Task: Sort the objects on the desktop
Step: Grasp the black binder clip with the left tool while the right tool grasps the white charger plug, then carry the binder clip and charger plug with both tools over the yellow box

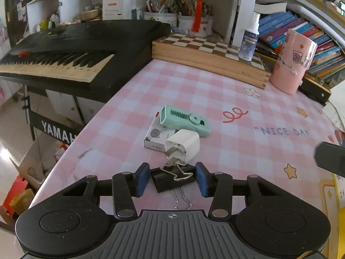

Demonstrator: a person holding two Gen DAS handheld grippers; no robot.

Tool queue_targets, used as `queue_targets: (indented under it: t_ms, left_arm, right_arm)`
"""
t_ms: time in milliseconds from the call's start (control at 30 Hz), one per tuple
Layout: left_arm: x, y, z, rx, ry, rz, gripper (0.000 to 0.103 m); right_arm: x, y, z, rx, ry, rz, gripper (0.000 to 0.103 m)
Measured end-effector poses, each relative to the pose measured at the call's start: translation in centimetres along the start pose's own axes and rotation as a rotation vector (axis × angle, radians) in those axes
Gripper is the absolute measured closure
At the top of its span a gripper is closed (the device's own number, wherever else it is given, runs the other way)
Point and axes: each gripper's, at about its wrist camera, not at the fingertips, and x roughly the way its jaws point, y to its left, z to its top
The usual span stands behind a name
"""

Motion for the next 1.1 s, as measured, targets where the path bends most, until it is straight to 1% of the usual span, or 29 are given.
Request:
queue_targets:
  t_ms: [100, 200, 300, 400, 533, 667, 900, 933, 1000, 1033, 1100]
  left_arm:
    - [-0.6, 0.9, -0.2, 0.007, 0.018, -0.014, 0.059]
    - [-1.8, 2.2, -0.7, -0.008, 0.037, -0.030, 0.059]
    - [-3.3, 3.7, -1.2, -0.031, 0.040, -0.039, 0.059]
    - [-4.9, 5.1, -1.6, -0.061, 0.029, -0.017, 0.059]
    - [-6.4, 6.9, -1.4, -0.118, 0.006, 0.023, 0.059]
    - [-7.5, 8.0, -1.3, -0.151, -0.014, 0.052, 0.059]
    - [-8.4, 8.8, -1.3, -0.159, -0.026, 0.076, 0.059]
    - [-8.5, 8.9, -1.3, -0.161, -0.027, 0.076, 0.059]
    - [-8.9, 9.1, -1.3, -0.162, -0.032, 0.076, 0.059]
    - [-9.0, 9.1, -1.3, -0.162, -0.034, 0.073, 0.059]
    - [-9.2, 9.1, -1.2, -0.157, -0.041, 0.061, 0.059]
  right_arm:
    - [0.7, 0.3, 0.3, -0.002, 0.006, 0.023, 0.047]
    - [1.5, 0.8, 0.6, -0.005, 0.012, 0.056, 0.047]
    - [2.7, 1.8, 0.8, -0.017, 0.041, 0.111, 0.047]
    - [4.1, 3.4, 0.9, -0.058, 0.077, 0.165, 0.047]
    - [6.1, 5.6, 0.8, -0.116, 0.101, 0.215, 0.047]
    - [8.2, 7.5, 0.8, -0.162, 0.117, 0.240, 0.047]
    - [11.3, 9.5, 0.4, -0.285, 0.147, 0.262, 0.047]
    - [11.6, 9.5, 0.3, -0.290, 0.149, 0.262, 0.049]
    - [11.9, 9.4, 0.1, -0.286, 0.152, 0.276, 0.060]
    - [11.9, 9.3, 0.1, -0.281, 0.155, 0.285, 0.061]
    - [11.7, 9.4, 0.2, -0.286, 0.159, 0.278, 0.061]
